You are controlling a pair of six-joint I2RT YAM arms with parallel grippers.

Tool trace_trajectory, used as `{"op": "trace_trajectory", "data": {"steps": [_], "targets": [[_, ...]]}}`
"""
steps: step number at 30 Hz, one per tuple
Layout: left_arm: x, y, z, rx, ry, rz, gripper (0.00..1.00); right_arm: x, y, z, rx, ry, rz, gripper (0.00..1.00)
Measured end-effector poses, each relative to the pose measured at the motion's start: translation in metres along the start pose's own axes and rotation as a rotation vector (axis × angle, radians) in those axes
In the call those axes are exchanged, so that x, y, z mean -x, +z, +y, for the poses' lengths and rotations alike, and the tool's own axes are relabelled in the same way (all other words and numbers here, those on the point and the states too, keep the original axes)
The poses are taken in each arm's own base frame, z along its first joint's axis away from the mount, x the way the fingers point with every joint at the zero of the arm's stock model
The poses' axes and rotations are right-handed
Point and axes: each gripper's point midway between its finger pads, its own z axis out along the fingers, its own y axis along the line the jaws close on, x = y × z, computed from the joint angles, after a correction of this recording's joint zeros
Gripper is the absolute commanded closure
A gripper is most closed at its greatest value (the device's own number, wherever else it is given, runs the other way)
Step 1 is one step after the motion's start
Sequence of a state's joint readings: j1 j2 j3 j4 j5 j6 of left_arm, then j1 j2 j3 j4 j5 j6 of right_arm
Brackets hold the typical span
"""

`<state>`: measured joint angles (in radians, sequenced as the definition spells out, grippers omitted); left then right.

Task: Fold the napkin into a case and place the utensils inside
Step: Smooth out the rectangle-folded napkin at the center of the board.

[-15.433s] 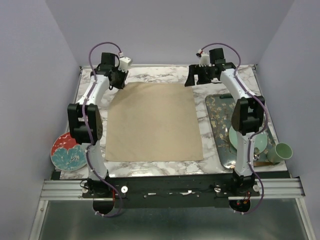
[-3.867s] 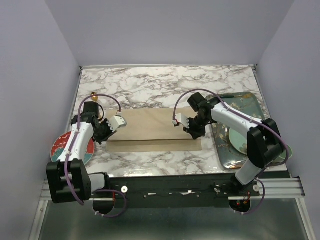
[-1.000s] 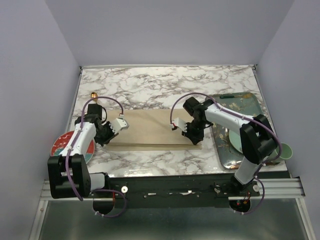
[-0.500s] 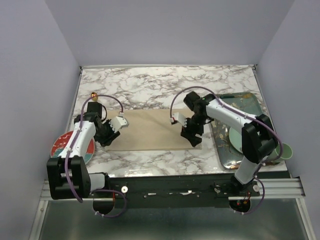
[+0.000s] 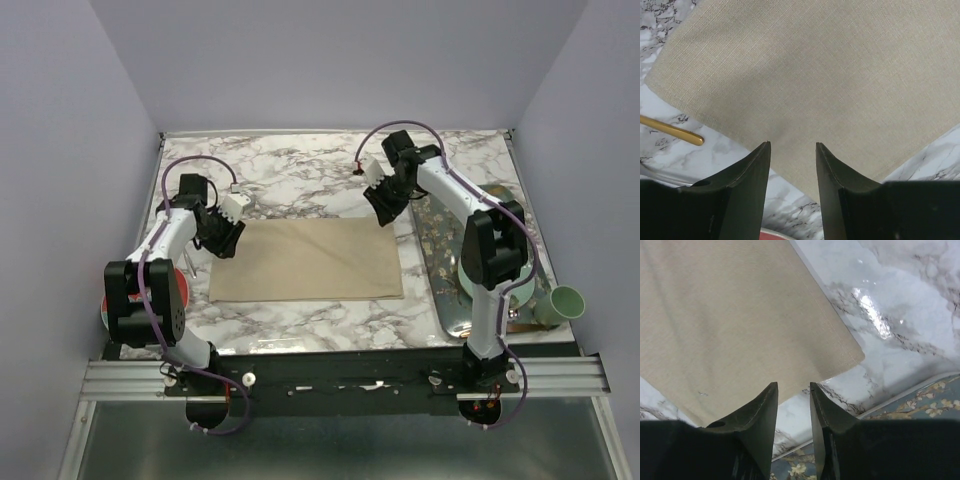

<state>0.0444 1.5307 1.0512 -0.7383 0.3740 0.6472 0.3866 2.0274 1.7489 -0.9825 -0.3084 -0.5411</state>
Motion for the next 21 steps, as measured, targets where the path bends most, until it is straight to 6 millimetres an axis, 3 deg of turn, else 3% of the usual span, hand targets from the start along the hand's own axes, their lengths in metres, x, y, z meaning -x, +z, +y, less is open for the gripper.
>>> {"op": "trace_trajectory", "data": {"steps": [6, 12, 21], "targets": [[-0.004, 0.011, 0.001, 0.002, -0.055, 0.006, 0.52, -0.02, 0.011, -0.015, -0.037, 0.108, 0.048, 0.56], [-0.015, 0.023, -0.002, -0.006, -0.073, 0.042, 0.53, -0.049, 0.023, -0.008, -0.021, 0.181, 0.109, 0.53], [-0.021, 0.03, -0.004, 0.0, -0.065, 0.066, 0.53, -0.057, 0.032, -0.012, -0.014, 0.222, 0.126, 0.54]]}}
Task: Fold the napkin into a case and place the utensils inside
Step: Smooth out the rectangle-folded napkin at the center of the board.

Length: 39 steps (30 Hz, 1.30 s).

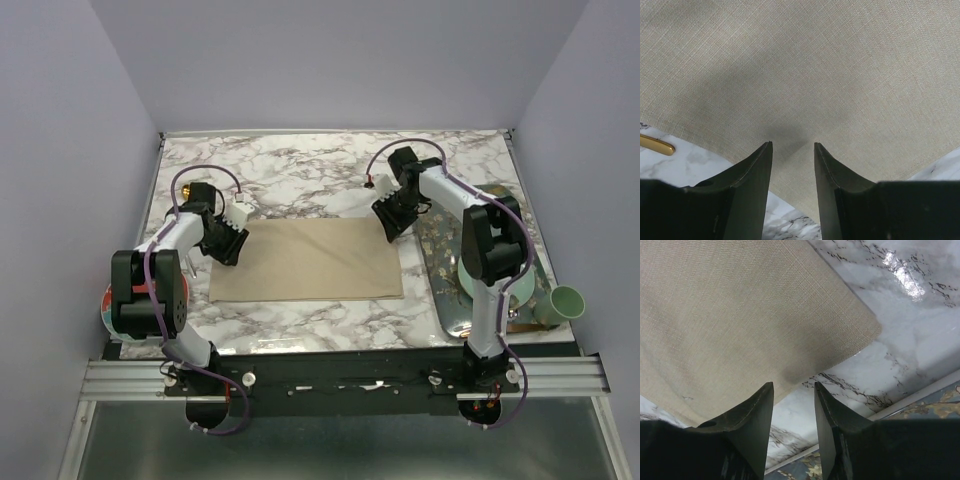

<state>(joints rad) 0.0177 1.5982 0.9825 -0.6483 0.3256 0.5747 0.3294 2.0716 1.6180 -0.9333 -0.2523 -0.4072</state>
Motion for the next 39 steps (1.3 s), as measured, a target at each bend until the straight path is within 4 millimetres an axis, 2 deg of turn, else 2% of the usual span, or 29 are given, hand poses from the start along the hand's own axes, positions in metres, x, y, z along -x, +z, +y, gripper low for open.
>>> {"op": "trace_trajectory", "data": {"steps": [5, 8, 10, 12, 17, 21, 26, 28, 30, 35, 39], "targets": [[-0.005, 0.005, 0.0, -0.003, -0.004, 0.013, 0.54, -0.004, 0.007, -0.005, 0.005, 0.02, 0.017, 0.56], [-0.006, 0.007, 0.001, 0.0, -0.005, 0.02, 0.55, -0.001, 0.009, -0.009, 0.003, 0.028, 0.013, 0.62], [-0.006, 0.007, 0.001, 0.002, -0.004, 0.021, 0.55, 0.0, 0.008, -0.011, 0.001, 0.032, 0.008, 0.69], [-0.007, 0.007, 0.002, 0.006, -0.004, 0.024, 0.55, 0.002, 0.007, -0.012, 0.001, 0.036, 0.003, 0.7], [-0.009, 0.009, 0.003, 0.009, -0.006, 0.033, 0.55, 0.007, 0.004, -0.013, -0.003, 0.035, -0.012, 0.71], [-0.009, 0.01, 0.003, 0.008, -0.007, 0.036, 0.55, 0.014, 0.002, -0.014, -0.001, 0.032, -0.028, 0.66], [-0.01, 0.011, 0.004, 0.009, -0.007, 0.038, 0.56, 0.014, 0.007, -0.015, 0.013, 0.038, -0.024, 0.68], [-0.01, 0.011, 0.004, 0.008, -0.008, 0.04, 0.56, 0.012, 0.009, -0.015, 0.018, 0.042, -0.019, 0.71], [-0.01, 0.011, 0.004, 0.009, -0.008, 0.04, 0.57, 0.012, 0.01, -0.015, 0.021, 0.045, -0.016, 0.81], [-0.011, 0.011, 0.005, 0.012, -0.007, 0.042, 0.58, 0.013, 0.007, -0.018, 0.021, 0.048, -0.024, 0.99], [-0.011, 0.012, 0.005, 0.015, -0.007, 0.044, 0.59, 0.011, 0.006, -0.022, 0.019, 0.058, -0.023, 0.99]]}}
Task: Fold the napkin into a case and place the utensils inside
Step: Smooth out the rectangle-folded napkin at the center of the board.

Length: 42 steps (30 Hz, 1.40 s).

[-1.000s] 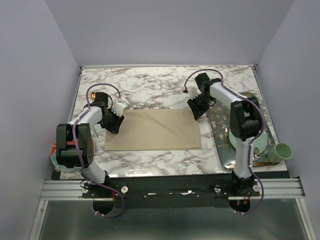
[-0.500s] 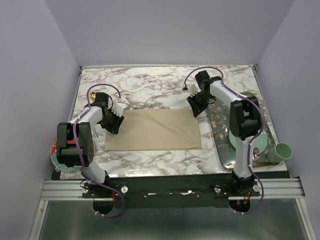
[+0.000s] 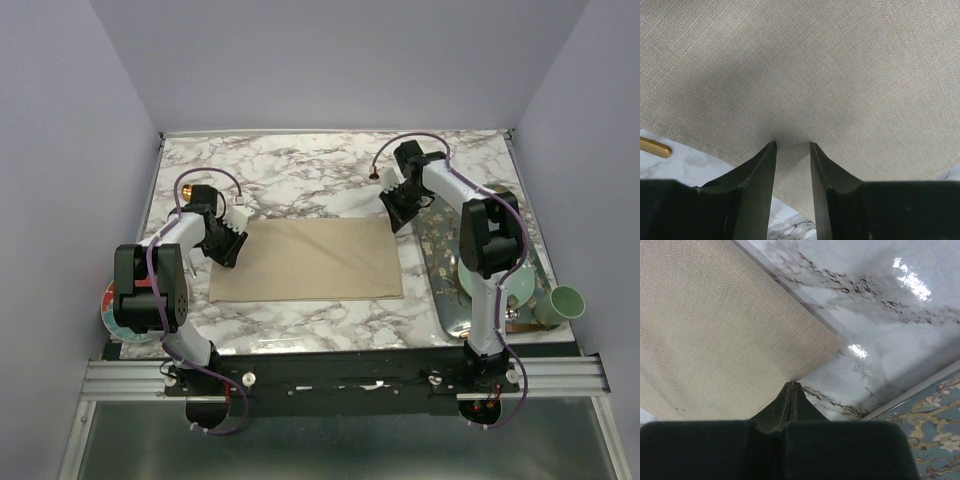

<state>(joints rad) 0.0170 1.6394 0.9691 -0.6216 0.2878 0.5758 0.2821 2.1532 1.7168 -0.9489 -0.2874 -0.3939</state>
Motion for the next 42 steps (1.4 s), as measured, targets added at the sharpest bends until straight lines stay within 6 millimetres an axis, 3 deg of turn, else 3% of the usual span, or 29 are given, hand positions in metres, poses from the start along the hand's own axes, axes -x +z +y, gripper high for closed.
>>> {"op": "trace_trajectory", "data": {"steps": [5, 10, 11, 21, 32, 36, 37, 38, 42], "targets": [[0.0, 0.0, 0.0, 0.002, 0.001, 0.001, 0.59, -0.002, -0.001, -0.004, -0.004, 0.008, 0.0, 0.98], [0.0, 0.0, 0.001, 0.003, 0.002, 0.002, 0.59, -0.003, -0.002, -0.005, 0.001, 0.021, 0.0, 0.59], [0.0, 0.0, 0.001, 0.003, 0.002, 0.002, 0.59, -0.003, -0.002, -0.004, 0.008, 0.019, -0.001, 0.56], [0.0, 0.0, 0.001, 0.002, 0.002, 0.006, 0.59, -0.001, -0.003, 0.006, 0.062, 0.023, -0.013, 0.53], [0.001, 0.001, 0.002, 0.001, 0.002, 0.01, 0.59, 0.004, 0.005, 0.002, 0.075, 0.029, -0.01, 0.59], [0.001, 0.001, 0.002, 0.002, 0.003, 0.009, 0.6, 0.002, 0.009, 0.001, 0.079, 0.035, 0.0, 0.77], [0.001, 0.001, 0.002, 0.002, 0.003, 0.01, 0.6, 0.002, 0.009, 0.001, 0.079, 0.037, 0.0, 0.91], [0.001, 0.001, 0.002, 0.002, 0.003, 0.01, 0.62, 0.001, 0.009, 0.001, 0.079, 0.037, 0.0, 0.97], [0.001, 0.001, 0.003, 0.009, 0.006, 0.014, 0.68, 0.001, 0.008, 0.0, 0.074, 0.042, 0.002, 0.99]]}}
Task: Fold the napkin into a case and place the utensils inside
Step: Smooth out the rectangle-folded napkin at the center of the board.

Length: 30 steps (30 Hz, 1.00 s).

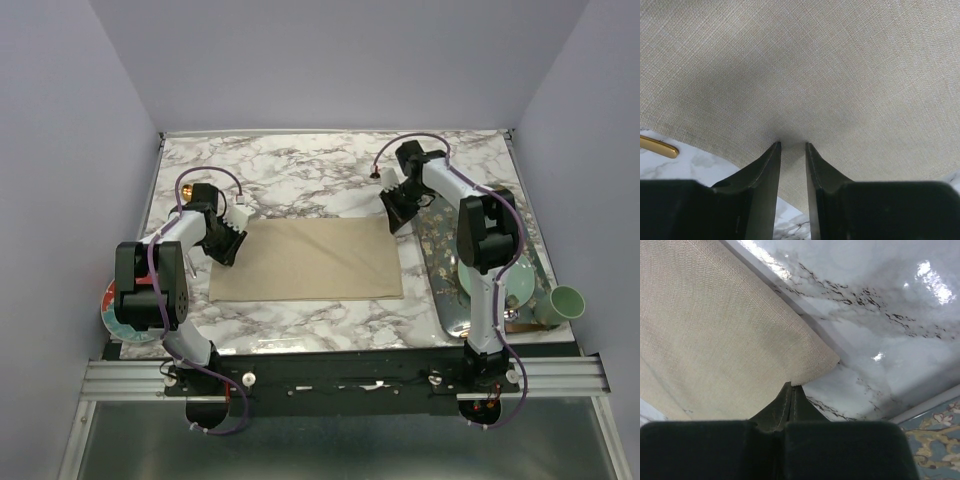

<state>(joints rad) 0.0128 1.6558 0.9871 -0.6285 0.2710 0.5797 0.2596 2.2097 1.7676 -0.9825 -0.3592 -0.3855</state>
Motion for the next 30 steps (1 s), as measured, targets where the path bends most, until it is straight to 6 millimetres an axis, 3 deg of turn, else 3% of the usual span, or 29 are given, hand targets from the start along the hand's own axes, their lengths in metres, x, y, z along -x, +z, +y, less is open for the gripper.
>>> {"op": "trace_trajectory", "data": {"steps": [8, 12, 13, 14, 16, 20, 23, 27, 30], "targets": [[0.001, 0.001, 0.006, 0.019, -0.002, 0.013, 0.72, 0.0, -0.005, -0.014, -0.056, 0.004, 0.002, 0.99], [0.002, 0.002, 0.008, 0.023, -0.003, 0.015, 0.66, 0.001, -0.005, -0.016, -0.065, 0.005, 0.002, 0.77], [0.002, 0.001, 0.008, 0.024, -0.003, 0.014, 0.64, 0.0, -0.006, -0.015, -0.064, 0.005, 0.004, 0.63], [0.003, 0.001, 0.008, 0.024, -0.003, 0.014, 0.62, 0.0, -0.007, -0.015, -0.063, 0.0, 0.006, 0.55], [0.003, 0.001, 0.007, 0.018, -0.003, 0.011, 0.61, 0.002, -0.009, -0.016, -0.063, -0.009, 0.003, 0.47], [0.007, -0.003, 0.001, -0.008, -0.006, -0.008, 0.6, 0.004, -0.016, -0.01, -0.051, -0.018, -0.01, 0.47], [0.018, -0.017, -0.005, -0.017, -0.014, -0.055, 0.6, 0.011, -0.033, 0.0, -0.031, -0.035, -0.052, 0.47], [0.054, -0.039, 0.003, 0.005, -0.035, -0.157, 0.6, 0.026, -0.059, 0.019, -0.004, -0.069, -0.137, 0.48], [0.074, -0.04, 0.007, 0.013, -0.041, -0.188, 0.56, 0.038, -0.063, 0.031, 0.026, -0.081, -0.173, 0.46]]}}
